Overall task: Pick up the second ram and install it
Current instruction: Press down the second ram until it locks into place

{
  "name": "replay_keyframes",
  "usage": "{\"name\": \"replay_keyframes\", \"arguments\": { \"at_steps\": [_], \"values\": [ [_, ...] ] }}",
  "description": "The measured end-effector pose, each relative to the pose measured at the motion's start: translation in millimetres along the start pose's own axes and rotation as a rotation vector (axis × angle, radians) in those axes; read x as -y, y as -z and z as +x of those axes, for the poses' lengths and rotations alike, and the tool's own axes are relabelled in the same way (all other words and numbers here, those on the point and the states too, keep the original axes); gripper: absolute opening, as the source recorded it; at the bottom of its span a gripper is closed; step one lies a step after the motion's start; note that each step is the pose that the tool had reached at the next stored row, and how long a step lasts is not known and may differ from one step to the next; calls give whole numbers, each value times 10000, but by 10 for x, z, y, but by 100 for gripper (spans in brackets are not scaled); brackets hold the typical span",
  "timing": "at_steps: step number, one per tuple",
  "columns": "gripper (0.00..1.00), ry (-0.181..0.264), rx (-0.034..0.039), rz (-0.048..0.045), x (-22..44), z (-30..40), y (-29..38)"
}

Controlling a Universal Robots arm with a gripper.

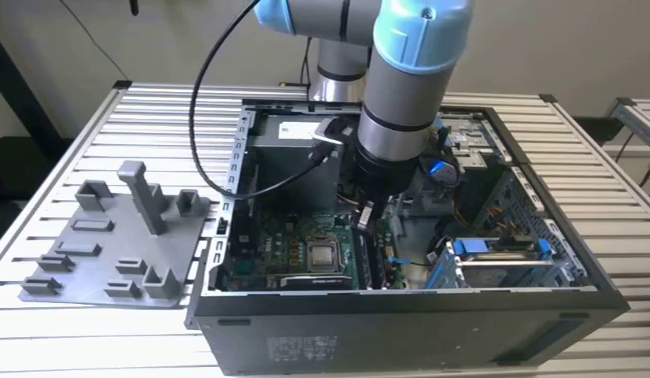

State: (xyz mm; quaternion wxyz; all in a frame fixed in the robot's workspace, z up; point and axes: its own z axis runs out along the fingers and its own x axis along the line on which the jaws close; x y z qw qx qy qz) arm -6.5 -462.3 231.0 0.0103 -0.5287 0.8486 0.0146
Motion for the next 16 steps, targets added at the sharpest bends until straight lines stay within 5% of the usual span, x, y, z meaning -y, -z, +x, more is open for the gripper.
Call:
{"name": "replay_keyframes", "arguments": {
  "at_steps": [16],
  "values": [
    [11, 2918, 9, -117, 0, 0, -5]
  ]
}}
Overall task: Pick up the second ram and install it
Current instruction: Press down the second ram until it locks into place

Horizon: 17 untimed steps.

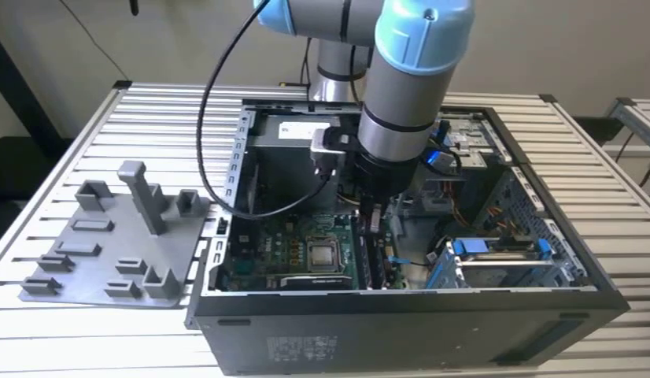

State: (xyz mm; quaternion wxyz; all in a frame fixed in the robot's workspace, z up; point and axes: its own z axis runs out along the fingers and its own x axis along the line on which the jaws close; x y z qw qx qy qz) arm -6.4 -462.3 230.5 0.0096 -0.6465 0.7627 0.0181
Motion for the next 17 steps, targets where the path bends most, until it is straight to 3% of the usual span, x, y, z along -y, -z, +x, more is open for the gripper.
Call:
{"name": "replay_keyframes", "arguments": {
  "at_steps": [6, 13, 17],
  "values": [
    [11, 764, 27, -13, 0, 0, 0],
    [11, 778, 28, -12, 0, 1, 0],
    [11, 778, 27, -13, 12, 73, 2]
  ]
}}
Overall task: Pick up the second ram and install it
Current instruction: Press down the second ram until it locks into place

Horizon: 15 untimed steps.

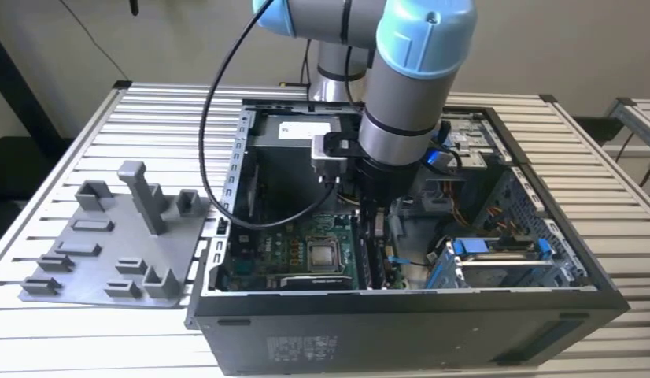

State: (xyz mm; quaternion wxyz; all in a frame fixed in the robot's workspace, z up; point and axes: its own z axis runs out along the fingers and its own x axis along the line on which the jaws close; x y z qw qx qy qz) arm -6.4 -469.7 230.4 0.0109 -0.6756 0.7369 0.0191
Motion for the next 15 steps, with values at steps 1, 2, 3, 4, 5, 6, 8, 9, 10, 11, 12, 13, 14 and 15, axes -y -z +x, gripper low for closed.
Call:
{"name": "replay_keyframes", "arguments": {
  "at_steps": [1, 2, 3, 4, 5, 6, 8, 9, 10, 11, 12, 13, 14, 15],
  "values": [
    [11, 0, 1, 0, 1, 15, 0],
    [11, 0, 0, 0, 2, 28, 0],
    [11, 0, 0, 0, 3, 38, 0],
    [11, -1, 1, 1, 3, 44, -1],
    [11, -2, -1, 1, 3, 44, -1],
    [11, -2, -1, 1, 3, 44, -1],
    [11, 0, -2, 0, 4, 44, -1],
    [11, 0, -2, 0, 4, 44, -1],
    [11, 0, -2, 0, 4, 45, -1],
    [11, -1, -2, 0, 4, 45, -2],
    [11, 0, 2, 1, 4, 45, -8],
    [11, 0, 1, 1, 4, 45, -19],
    [11, 0, -2, 1, 4, 46, -35],
    [11, 0, -6, 0, 4, 47, -51]
  ]
}}
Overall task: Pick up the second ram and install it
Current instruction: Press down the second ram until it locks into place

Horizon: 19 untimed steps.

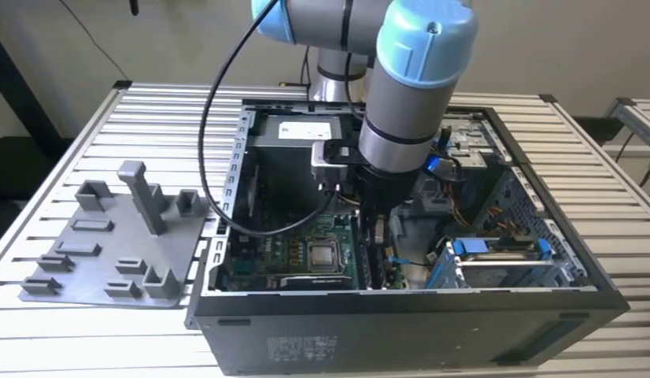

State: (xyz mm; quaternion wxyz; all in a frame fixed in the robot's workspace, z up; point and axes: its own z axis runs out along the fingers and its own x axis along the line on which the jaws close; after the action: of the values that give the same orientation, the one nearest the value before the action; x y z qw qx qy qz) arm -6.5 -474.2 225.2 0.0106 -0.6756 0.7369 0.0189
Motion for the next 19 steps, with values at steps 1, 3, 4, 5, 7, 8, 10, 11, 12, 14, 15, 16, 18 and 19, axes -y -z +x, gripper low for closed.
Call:
{"name": "replay_keyframes", "arguments": {
  "at_steps": [1, 3, 4, 5, 7, 8, 10, 11, 12, 14, 15, 16, 18, 19],
  "values": [
    [11, 0, -3, -1, 0, 1, -18],
    [11, 1, -5, -2, 1, 3, -52],
    [11, 0, -11, -3, 1, 4, -68],
    [11, 0, -11, -2, 1, 4, -75],
    [11, -1, -12, -2, 1, 1, -71],
    [11, -1, -5, -3, 1, 1, -63],
    [11, -2, 16, -1, 0, -1, -38],
    [11, -1, 33, 1, 1, -4, -17],
    [11, -1, 17, -3, 0, -3, 17],
    [11, -1, 7, -4, -1, -4, 80],
    [11, -1, 5, -5, -2, -5, 106],
    [11, -1, 5, -5, -2, -6, 130],
    [11, 0, 3, -5, -2, -8, 187],
    [11, -1, 6, -5, -3, -10, 219]
  ]
}}
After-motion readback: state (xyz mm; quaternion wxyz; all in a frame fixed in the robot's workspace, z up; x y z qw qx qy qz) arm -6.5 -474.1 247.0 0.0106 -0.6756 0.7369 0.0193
